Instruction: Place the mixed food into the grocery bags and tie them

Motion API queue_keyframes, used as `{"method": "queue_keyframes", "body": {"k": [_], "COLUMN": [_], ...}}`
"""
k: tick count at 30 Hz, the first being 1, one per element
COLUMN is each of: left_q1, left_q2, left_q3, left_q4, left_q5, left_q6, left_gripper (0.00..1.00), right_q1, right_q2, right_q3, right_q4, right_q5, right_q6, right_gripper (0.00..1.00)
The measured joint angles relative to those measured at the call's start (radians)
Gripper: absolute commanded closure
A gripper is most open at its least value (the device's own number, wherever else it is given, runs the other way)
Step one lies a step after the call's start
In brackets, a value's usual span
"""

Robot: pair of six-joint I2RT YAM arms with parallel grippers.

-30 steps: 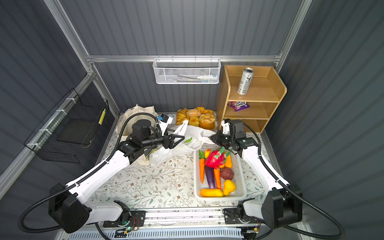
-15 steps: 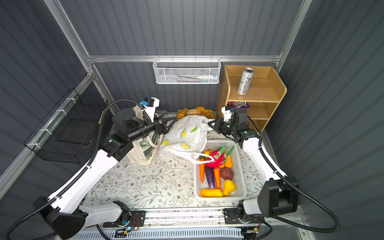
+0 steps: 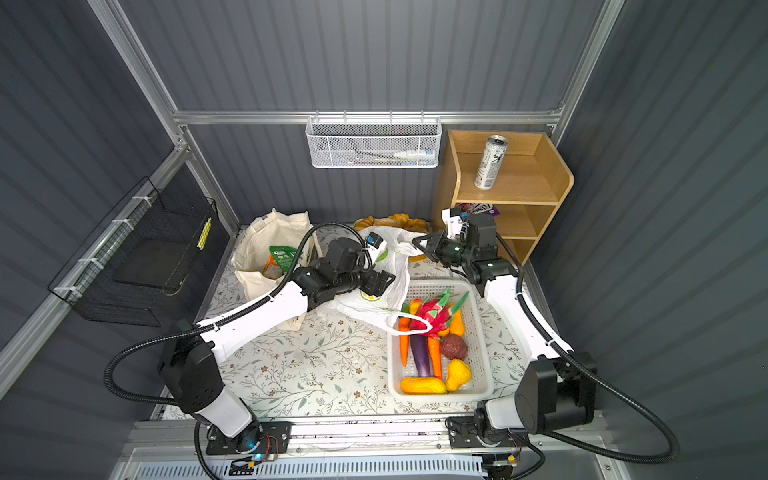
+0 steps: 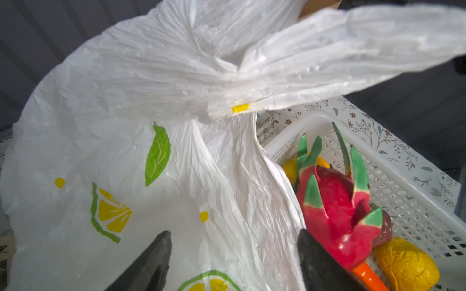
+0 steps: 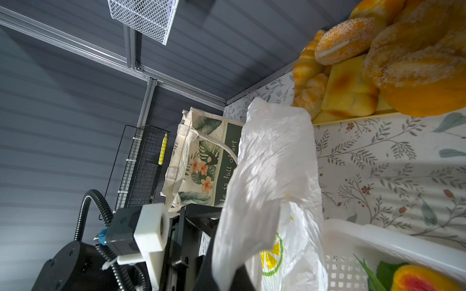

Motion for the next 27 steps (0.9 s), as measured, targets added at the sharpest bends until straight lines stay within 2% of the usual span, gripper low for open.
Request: {"method": "queue_keyframes", "body": {"k": [7,12,17,22,27], "left_q1": [-0.017,-0.027,-0.040,-0.043,-0.043], "left_q2": [0.093,0.188,0.223,0.250,0.315], "left_q3": [0.001,0.053,0.087,0.144,0.235], "left_q4": [0.017,0.011,0.037,0.052,0.031], "left_q5": [-0.120,-0.175,-0.212,-0.284,-0.367], "left_q6": [-0.008,-0.015,-0.026,-0.054,-0.077], "left_gripper": [0.18,0.17,0.15,0.21,0.22], "right_q1": [0.000,0.000,0.000,0.000,0.000], "right_q2": [0.000,0.000,0.000,-0.008,-0.027], "right_q3": [-0.021,-0.034,-0.049,-0.064,-0.075], "right_q4": [0.021,0.034,0.044,0.048,0.058], "right_q5": [-0.002,-0.004,-0.004,-0.006,-0.008], "right_q6": [0.015,0.019,0.026,0.032,0.040], "right_gripper": [1.00,1.00,1.00,1.00,1.00]}}
